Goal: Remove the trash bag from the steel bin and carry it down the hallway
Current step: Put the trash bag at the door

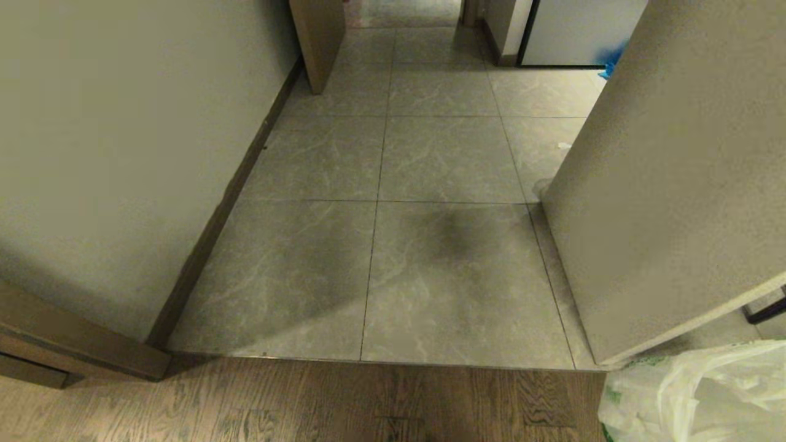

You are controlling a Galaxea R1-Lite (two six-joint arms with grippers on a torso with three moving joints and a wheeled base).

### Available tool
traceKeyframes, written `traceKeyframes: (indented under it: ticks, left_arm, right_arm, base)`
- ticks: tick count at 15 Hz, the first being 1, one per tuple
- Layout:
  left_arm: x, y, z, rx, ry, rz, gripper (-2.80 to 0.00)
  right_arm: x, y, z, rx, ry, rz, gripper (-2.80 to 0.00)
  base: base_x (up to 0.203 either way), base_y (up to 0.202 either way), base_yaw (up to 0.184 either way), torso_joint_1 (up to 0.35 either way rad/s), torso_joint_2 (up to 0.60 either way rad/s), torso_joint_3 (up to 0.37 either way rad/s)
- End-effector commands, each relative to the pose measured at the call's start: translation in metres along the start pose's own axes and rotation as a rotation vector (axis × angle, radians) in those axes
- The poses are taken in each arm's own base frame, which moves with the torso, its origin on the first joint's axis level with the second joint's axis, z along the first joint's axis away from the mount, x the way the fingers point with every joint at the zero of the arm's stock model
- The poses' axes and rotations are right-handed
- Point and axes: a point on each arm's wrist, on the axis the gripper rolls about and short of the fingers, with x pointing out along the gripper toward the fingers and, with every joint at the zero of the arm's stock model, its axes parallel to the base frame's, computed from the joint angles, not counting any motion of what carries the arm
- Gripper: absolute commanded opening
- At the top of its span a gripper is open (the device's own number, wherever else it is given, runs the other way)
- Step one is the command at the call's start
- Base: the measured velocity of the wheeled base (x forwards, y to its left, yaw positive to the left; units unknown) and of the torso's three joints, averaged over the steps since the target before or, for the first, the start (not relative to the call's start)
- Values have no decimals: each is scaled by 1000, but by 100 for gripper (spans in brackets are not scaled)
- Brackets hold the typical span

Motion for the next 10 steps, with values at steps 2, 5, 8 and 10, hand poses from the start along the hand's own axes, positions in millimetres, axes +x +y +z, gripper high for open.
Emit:
traceKeyframes:
  ticks: [2, 5, 8, 10]
  left_arm:
    - [0, 0, 0, 0, -2, 0, -280]
    - [0, 0, 0, 0, -1, 0, -280]
    - [0, 0, 0, 0, -1, 0, -280]
    - [0, 0, 0, 0, -2, 0, -280]
  right_arm:
    - [0, 0, 0, 0, 1, 1, -280]
    - [0, 0, 0, 0, 1, 1, -280]
    - [0, 0, 0, 0, 1, 1, -280]
    - [0, 0, 0, 0, 1, 1, -280]
  base:
    - [190, 0, 2, 1, 0, 8]
    - [190, 0, 1, 4, 6, 2]
    - [191, 0, 3, 3, 4, 1]
    - [191, 0, 2, 6, 1, -3]
